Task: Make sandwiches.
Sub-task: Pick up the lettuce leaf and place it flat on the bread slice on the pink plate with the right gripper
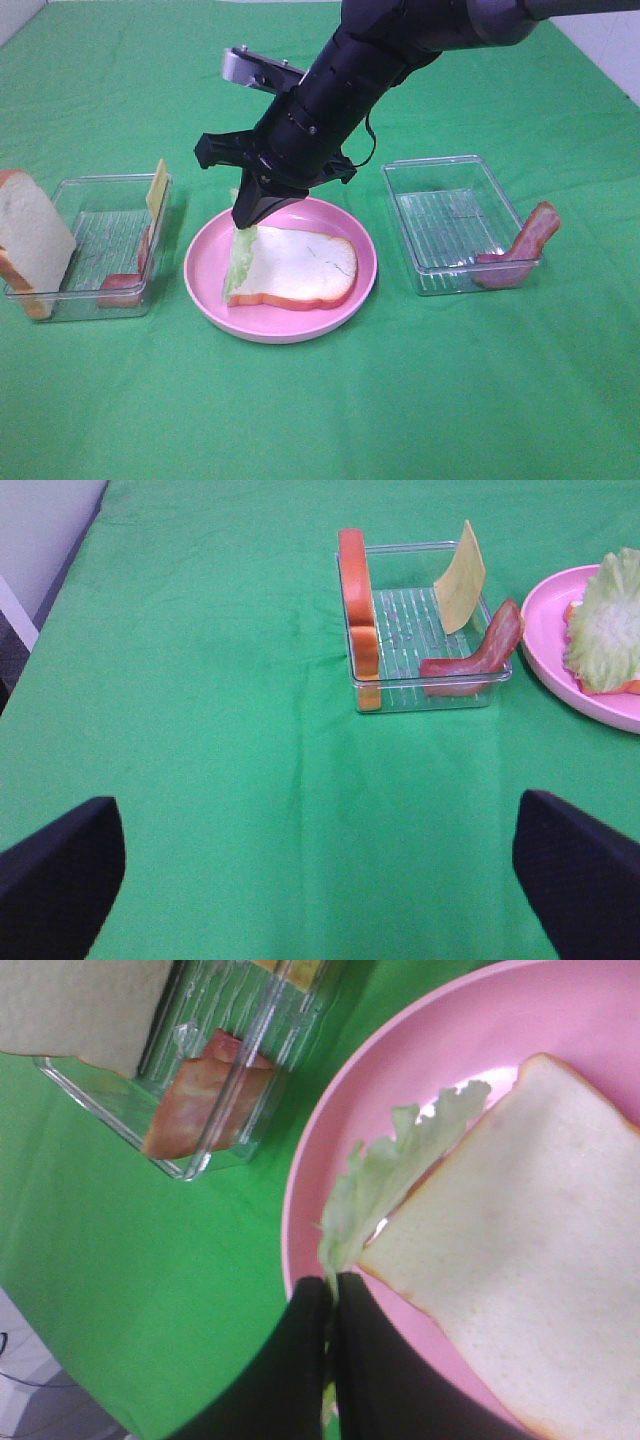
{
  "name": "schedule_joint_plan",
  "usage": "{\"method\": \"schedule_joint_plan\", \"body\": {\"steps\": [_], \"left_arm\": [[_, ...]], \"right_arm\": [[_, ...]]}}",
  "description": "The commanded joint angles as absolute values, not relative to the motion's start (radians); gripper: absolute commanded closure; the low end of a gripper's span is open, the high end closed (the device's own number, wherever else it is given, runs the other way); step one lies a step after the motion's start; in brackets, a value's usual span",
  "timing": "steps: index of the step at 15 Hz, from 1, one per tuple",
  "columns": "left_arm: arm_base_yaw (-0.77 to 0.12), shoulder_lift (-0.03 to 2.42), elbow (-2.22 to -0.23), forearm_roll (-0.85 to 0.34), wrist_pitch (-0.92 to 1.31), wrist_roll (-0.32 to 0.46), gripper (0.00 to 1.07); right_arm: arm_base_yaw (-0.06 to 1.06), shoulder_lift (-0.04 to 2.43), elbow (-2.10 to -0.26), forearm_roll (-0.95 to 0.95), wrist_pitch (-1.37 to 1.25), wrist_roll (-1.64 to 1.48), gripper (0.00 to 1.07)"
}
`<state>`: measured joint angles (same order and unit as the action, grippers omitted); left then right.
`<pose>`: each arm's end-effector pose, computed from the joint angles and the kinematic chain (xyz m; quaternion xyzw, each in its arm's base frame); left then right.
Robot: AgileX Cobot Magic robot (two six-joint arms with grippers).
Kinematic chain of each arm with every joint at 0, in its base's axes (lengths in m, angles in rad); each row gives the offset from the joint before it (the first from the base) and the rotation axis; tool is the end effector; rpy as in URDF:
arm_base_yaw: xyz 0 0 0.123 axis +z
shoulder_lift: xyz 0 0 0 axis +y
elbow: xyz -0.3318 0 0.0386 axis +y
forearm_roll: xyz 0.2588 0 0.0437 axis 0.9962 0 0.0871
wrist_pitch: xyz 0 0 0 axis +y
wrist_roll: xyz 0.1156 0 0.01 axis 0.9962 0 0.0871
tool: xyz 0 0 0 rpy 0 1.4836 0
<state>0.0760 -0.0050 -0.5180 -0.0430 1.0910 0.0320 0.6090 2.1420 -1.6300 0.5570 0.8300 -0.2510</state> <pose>-0.0264 -0.0065 0.2734 -0.0174 0.8548 0.0066 0.5187 0.3843 0.3233 0.1940 -0.2583 0.9261 0.2528 0.1080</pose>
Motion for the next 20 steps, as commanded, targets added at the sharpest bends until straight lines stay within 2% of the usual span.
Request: {"method": "schedule_joint_plan", "body": {"steps": [1, 4, 10, 11, 12, 13, 14, 15, 16, 17, 20], "left_arm": [[0.079, -0.018, -0.516, -0.05, 1.077, 0.033, 0.07], [0.079, -0.018, -0.516, -0.05, 1.077, 0.033, 0.07], [0.079, -0.018, -0.516, -0.05, 1.077, 0.033, 0.07], [0.079, -0.018, -0.516, -0.05, 1.077, 0.033, 0.07], [0.079, -0.018, -0.516, -0.05, 1.077, 0.033, 0.07], [0.079, -0.018, -0.516, -0.05, 1.077, 0.033, 0.07], [0.079, -0.018, -0.516, -0.05, 1.077, 0.033, 0.07], [0.079, -0.018, -0.516, -0.05, 1.077, 0.033, 0.07], [0.079, -0.018, -0.516, -0.05, 1.077, 0.033, 0.07], [0.079, -0.018, -0.516, -0.05, 1.077, 0.033, 0.08], [0.079, -0.018, -0.516, -0.05, 1.077, 0.033, 0.08]], "right_arm": [[0.605, 2.146, -1.631, 0.451, 0.829, -0.214, 1.07], [0.606, 2.146, -1.631, 0.322, 0.837, -0.122, 1.07], [0.606, 2.146, -1.631, 0.224, 0.829, -0.089, 1.07], [0.606, 2.146, -1.631, 0.225, 0.83, -0.08, 1.04], [0.606, 2.146, -1.631, 0.226, 0.83, -0.078, 0.96], [0.606, 2.146, -1.631, 0.226, 0.83, -0.077, 0.81], [0.606, 2.142, -1.631, 0.226, 0.833, -0.063, 0.56], [0.606, 2.139, -1.631, 0.226, 0.835, -0.042, 0.4], [0.606, 2.135, -1.633, 0.225, 0.842, -0.02, 0.14], [0.606, 2.122, -1.633, 0.221, 0.847, -0.021, 0.09], [0.606, 2.089, -1.633, 0.217, 0.883, 0.0, 0.09]]}}
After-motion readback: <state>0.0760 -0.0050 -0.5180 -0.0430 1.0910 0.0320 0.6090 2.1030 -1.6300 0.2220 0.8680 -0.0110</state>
